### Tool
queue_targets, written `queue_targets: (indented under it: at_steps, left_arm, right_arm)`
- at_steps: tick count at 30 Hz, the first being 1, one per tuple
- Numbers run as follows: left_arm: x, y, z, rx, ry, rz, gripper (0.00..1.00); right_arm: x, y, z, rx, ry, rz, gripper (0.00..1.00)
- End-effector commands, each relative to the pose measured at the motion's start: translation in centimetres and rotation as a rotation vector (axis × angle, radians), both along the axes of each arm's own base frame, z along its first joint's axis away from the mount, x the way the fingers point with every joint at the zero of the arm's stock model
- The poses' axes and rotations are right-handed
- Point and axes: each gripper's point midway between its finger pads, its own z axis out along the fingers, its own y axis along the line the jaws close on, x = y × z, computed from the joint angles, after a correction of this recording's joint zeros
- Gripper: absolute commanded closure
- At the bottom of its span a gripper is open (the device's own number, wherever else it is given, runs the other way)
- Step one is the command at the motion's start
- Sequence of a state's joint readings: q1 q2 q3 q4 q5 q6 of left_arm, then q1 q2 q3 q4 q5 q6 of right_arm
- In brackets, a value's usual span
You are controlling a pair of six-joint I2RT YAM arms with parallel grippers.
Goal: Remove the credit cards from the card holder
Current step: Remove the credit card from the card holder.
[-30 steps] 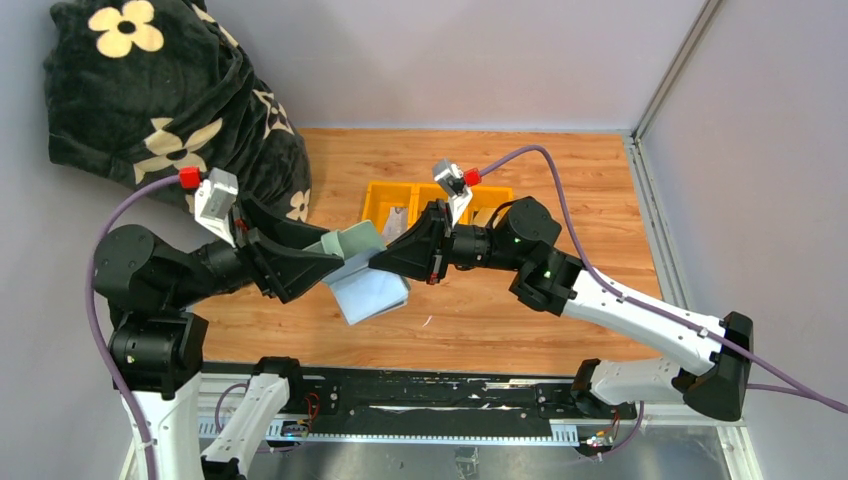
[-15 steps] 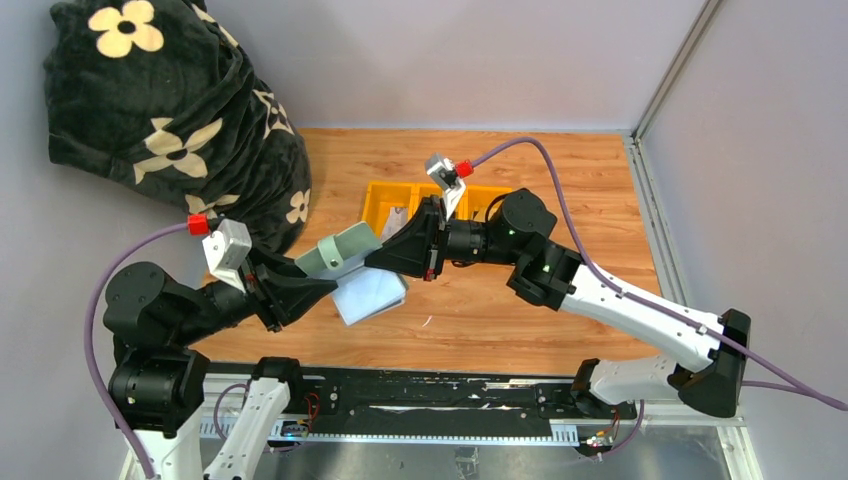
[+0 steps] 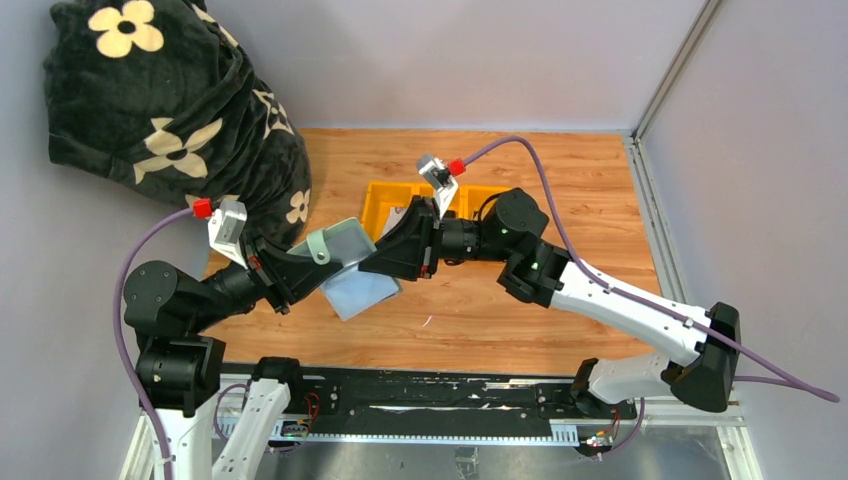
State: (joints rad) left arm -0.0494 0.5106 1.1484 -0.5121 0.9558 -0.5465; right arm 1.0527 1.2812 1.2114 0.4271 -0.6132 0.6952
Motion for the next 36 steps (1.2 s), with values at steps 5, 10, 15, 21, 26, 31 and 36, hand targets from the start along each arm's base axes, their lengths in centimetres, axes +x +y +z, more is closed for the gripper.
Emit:
queue_targets:
  at_steps: [5,10,15,21,26,31,36]
  left_arm:
    - [1.0,-0.4,3.7,-0.145,0.042,-0.007,1.0]
    - [1.2,-0.6,4.6,-0.194,0.087,-0.035,1.0]
    - [1.0,-0.7,5.0,-0.203,0.097,-0.044,1.0]
    - [0.6,-0.8,5.2,-0.204,0.101,-0.06,1.0]
    - [0.3,-0.9,5.4,-0.2,0.096,-0.072,1.0]
    - [0.0,-0.9,5.5,-0.196,0.092,-0.08,1.0]
    - [-0.2,-1.0,5.6,-0.195,0.092,-0.087,1.0]
  right_arm:
    - [-4.2,-3.4,0.0,0.139,-0.099,0.137,0.51]
    - [-4.3,-4.2,-0.8,0.14,-0.115,0.115,0.53]
    - [-4.3,-4.5,-0.5,0.141,-0.139,0.096,0.56]
    - [-2.0,-3.9,-0.7,0.098,-0.121,-0.032,0.64]
    - [-0.4,-3.7,-0.5,0.085,-0.088,-0.116,0.64]
    - [0.7,-3.4,-0.5,0.076,-0.057,-0.168,0.61]
    - [2.3,-3.3,-0.1,0.071,-0.03,-0.252,0.55]
